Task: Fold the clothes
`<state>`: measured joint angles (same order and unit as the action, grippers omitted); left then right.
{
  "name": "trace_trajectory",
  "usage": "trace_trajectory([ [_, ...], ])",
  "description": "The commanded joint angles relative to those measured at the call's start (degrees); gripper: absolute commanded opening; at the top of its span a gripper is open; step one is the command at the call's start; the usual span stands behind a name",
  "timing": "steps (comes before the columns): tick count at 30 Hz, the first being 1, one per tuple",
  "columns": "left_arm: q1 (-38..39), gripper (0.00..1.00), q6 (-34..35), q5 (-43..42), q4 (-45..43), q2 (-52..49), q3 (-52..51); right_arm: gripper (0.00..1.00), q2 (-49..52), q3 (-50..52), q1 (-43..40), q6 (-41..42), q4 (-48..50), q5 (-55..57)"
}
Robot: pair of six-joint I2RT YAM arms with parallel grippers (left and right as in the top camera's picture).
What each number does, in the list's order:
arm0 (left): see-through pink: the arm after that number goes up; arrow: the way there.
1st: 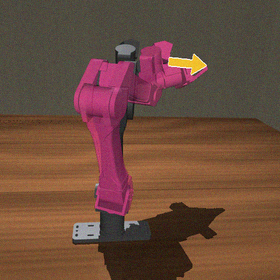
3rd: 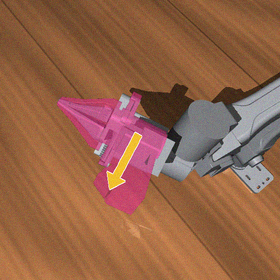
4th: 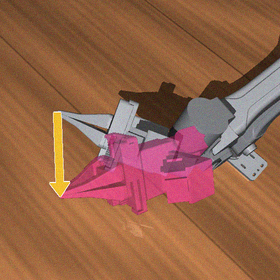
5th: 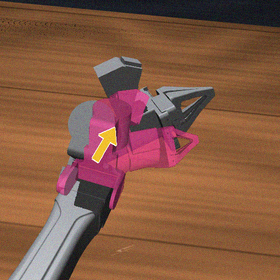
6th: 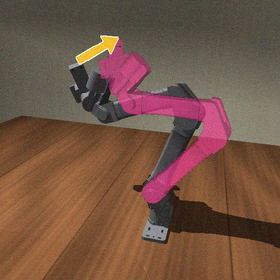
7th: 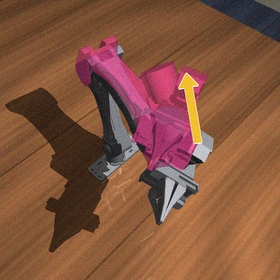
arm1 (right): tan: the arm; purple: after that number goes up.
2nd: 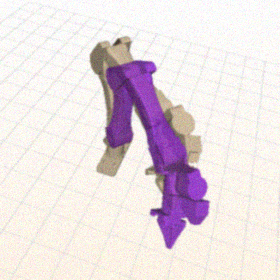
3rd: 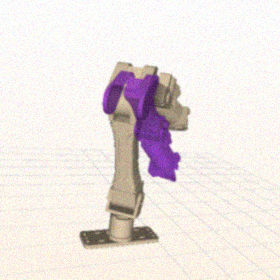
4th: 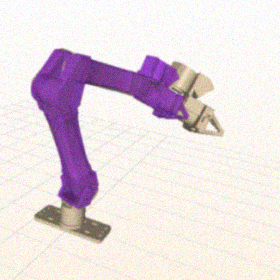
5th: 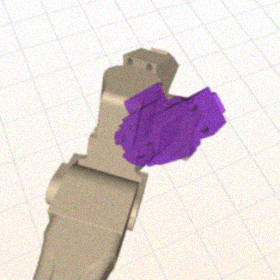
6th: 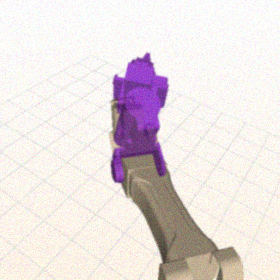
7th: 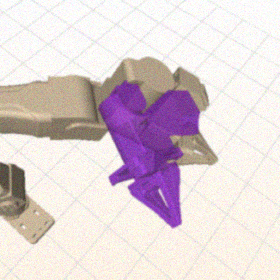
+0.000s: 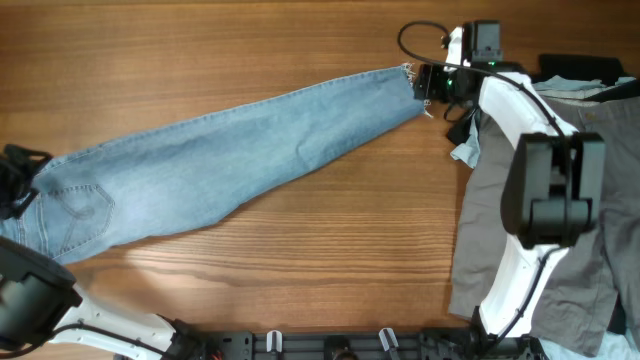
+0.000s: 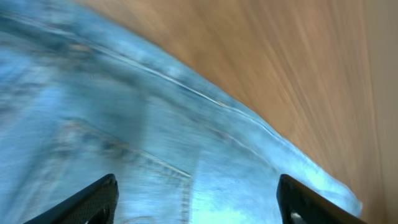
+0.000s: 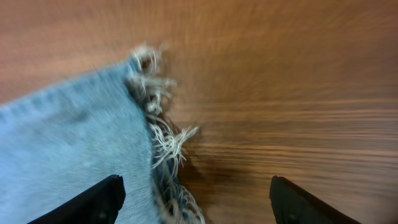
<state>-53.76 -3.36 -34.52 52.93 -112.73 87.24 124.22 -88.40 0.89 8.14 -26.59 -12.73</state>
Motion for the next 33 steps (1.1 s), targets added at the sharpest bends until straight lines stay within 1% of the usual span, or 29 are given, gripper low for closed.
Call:
trace_trajectory([
  [1,4.2,0.78,-5.2,-6.1,0.7,0.4,0.1,0.85,4.0,-0.4,0.9,-2.1,0.4,-10.6],
  [3,6.6,0.76,-5.2,-6.2,0.8,1.8,0.1,0.83,4.6,-0.4,1.5,-2.0,0.4,-11.9],
  [5,8.9,0.74,-5.2,-6.1,0.7,4.0,0.2,0.70,4.8,-0.4,2.2,-2.0,0.3,-15.0],
  [7,10.5,0.72,-5.2,-6.1,0.5,6.6,0.2,0.60,4.8,-0.4,2.9,-1.9,-0.9,-15.4],
  [8,11.0,0.71,-5.2,-5.9,0.5,8.0,0.2,0.58,4.8,-0.4,3.1,-1.8,-2.0,-15.3],
  [9,11.2,0.71,-5.2,-5.9,0.5,9.3,0.2,0.50,4.8,-0.4,3.1,-0.9,-2.7,-15.0],
  [10,11.2,0.70,-5.2,-5.9,0.6,10.6,0.2,0.36,4.8,-0.4,3.1,3.3,-3.7,-13.1],
  [11,11.1,0.68,-5.2,-5.9,0.9,12.3,0.2,0.26,4.8,-0.4,2.9,6.8,-3.9,-11.9],
  [12,11.1,0.68,-5.2,-5.9,1.1,13.7,0.2,0.19,4.8,-0.4,2.6,8.4,-3.0,-11.7],
  [14,11.1,0.68,-5.2,-5.9,1.4,16.7,0.2,0.06,4.1,-0.5,1.7,8.3,-1.1,-13.0],
  [18,11.2,0.67,-5.2,-2.6,2.1,21.9,0.2,0.04,-2.3,-1.3,-1.9,6.0,1.7,-14.8],
  [22,11.1,0.64,-3.2,1.6,2.1,25.3,0.2,0.04,-10.7,-5.6,-6.0,2.8,-1.7,-14.8],
  [23,11.1,0.63,-1.9,3.2,2.0,26.0,0.2,0.04,-14.2,-7.0,-7.0,2.3,-3.5,-13.7],
  [27,11.1,0.63,-1.7,3.2,2.0,26.1,0.2,0.04,-21.4,-7.6,-7.7,2.5,-4.9,-10.4],
  [30,11.1,0.61,-1.7,3.6,2.0,26.1,0.2,0.04,-25.4,-7.6,-5.4,2.7,-7.4,-13.7],
  [31,11.1,0.62,-1.7,4.1,1.9,26.1,0.2,0.04,-26.3,-7.6,-3.2,4.3,-8.8,-17.2],
  [33,11.1,0.62,-1.5,7.0,1.7,26.1,0.2,0.04,-26.3,-7.5,1.7,6.4,-9.5,-19.3],
])
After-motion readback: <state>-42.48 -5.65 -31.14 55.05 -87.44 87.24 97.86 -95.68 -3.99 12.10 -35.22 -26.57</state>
